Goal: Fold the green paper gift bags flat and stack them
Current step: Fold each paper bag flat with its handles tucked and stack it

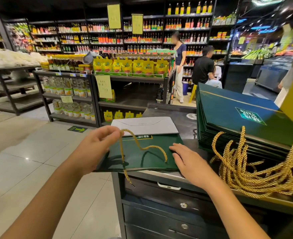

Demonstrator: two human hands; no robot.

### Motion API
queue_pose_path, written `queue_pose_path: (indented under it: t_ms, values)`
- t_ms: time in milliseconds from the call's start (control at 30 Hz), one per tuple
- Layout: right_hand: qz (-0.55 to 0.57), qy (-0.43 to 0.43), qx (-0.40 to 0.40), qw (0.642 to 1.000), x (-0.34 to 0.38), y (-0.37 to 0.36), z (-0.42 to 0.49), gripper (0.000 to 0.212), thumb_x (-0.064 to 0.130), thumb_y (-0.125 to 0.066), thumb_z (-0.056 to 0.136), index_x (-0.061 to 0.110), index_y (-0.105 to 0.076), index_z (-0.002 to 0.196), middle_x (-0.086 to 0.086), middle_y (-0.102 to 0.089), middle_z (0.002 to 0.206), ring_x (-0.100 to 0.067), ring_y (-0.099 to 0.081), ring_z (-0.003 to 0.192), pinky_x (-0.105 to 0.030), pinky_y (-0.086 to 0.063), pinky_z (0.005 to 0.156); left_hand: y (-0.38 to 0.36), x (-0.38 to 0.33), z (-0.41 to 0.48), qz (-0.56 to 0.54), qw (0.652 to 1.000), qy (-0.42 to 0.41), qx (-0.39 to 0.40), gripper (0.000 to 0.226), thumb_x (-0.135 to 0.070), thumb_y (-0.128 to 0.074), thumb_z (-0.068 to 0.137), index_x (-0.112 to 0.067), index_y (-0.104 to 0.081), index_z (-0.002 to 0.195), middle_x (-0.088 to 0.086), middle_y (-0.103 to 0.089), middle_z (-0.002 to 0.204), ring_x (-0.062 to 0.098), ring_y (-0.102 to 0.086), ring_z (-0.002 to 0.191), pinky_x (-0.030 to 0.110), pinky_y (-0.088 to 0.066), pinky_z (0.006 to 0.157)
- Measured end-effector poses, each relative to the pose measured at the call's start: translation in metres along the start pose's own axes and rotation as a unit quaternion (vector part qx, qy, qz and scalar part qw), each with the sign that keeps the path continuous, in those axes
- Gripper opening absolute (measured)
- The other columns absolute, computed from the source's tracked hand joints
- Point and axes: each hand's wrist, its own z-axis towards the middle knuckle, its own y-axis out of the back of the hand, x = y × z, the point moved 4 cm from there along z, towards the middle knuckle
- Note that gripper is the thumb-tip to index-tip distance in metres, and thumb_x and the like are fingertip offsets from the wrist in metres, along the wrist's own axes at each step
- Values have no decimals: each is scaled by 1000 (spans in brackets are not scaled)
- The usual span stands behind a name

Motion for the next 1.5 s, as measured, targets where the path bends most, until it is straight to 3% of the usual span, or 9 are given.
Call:
queue_pose_path:
  t_ms: [133, 433, 633, 800, 967, 1167, 1300, 1367, 1500]
  values:
    - [-6, 2, 2, 1000, 1, 1, 0, 44, 30, -32, 110, 24, -39, 154, 7, -33, 162, -10, -28, 149, -26, -20, 120, 4, 0, 4, -51, 999, 8, 10, 62, -78, -80, 51, -36, -77, 97, -10, -72, 120, 13, -55, 130, 51, -29, 111]
    - [9, 19, -48, 999, 2, 3, -4, 40, 27, -38, 109, 22, -49, 147, 6, -49, 151, -12, -41, 141, -25, -26, 117, 20, 33, 8, 177, 976, 35, -121, 22, -32, -61, 100, -23, -67, 119, -5, -67, 114, 15, -65, 104, 34, -59, 77]
    - [67, 57, -139, 986, 15, 12, -15, 36, 30, -42, 106, 28, -56, 140, 15, -58, 140, -6, -53, 128, -32, -45, 108, 27, 72, -2, -35, 970, 192, -147, 30, -18, -59, 102, -2, -61, 127, 17, -74, 104, 26, -73, 86, 32, -56, 66]
    - [11, 135, -59, 989, 68, 13, -24, 73, 73, -45, 89, 37, -37, 153, 20, -37, 156, 1, -29, 144, -27, -28, 118, 21, 55, -10, -122, 962, 201, -141, 21, -7, -61, 98, 0, -65, 118, 15, -76, 92, 23, -72, 77, 33, -56, 65]
    - [-123, 139, -33, 982, 97, -1, -16, 93, 80, -45, 86, 39, -7, 160, 14, -21, 164, -10, -20, 150, -43, -23, 118, 18, 30, -15, -193, 957, 168, -134, 25, -3, -60, 98, 2, -61, 122, 15, -74, 97, 19, -76, 71, 25, -58, 53]
    - [-173, 142, -88, 971, 110, 9, -14, 83, 40, -52, 99, 36, 3, 160, 11, -31, 159, -19, -35, 138, -41, -36, 103, 18, -6, -20, -233, 963, 87, -105, 26, -15, -57, 101, -5, -62, 125, 11, -78, 100, 21, -77, 85, 29, -61, 63]
    - [-56, 140, -151, 977, 118, 33, -16, 58, 30, -40, 100, 34, -27, 157, 5, -53, 139, -26, -52, 120, -43, -45, 92, 15, -21, -17, -227, 967, 54, -100, 27, -31, -50, 103, -15, -69, 114, 12, -75, 105, 23, -73, 85, 33, -61, 71]
    - [63, 144, -210, 965, 120, 42, -17, 41, 41, -33, 98, 28, -55, 130, 0, -65, 109, -27, -61, 97, -44, -50, 77, 15, -15, -14, -212, 969, 68, -110, 28, -30, -50, 104, -12, -64, 119, 15, -75, 108, 27, -75, 92, 33, -62, 74]
    - [328, 113, -264, 900, 124, 51, -15, 20, 36, -47, 105, 25, -61, 95, 7, -63, 78, -9, -58, 75, -34, -48, 69, 3, 16, -15, -226, 959, 146, -93, 35, -28, -59, 101, -4, -57, 126, 19, -70, 119, 28, -74, 104, 33, -61, 83]
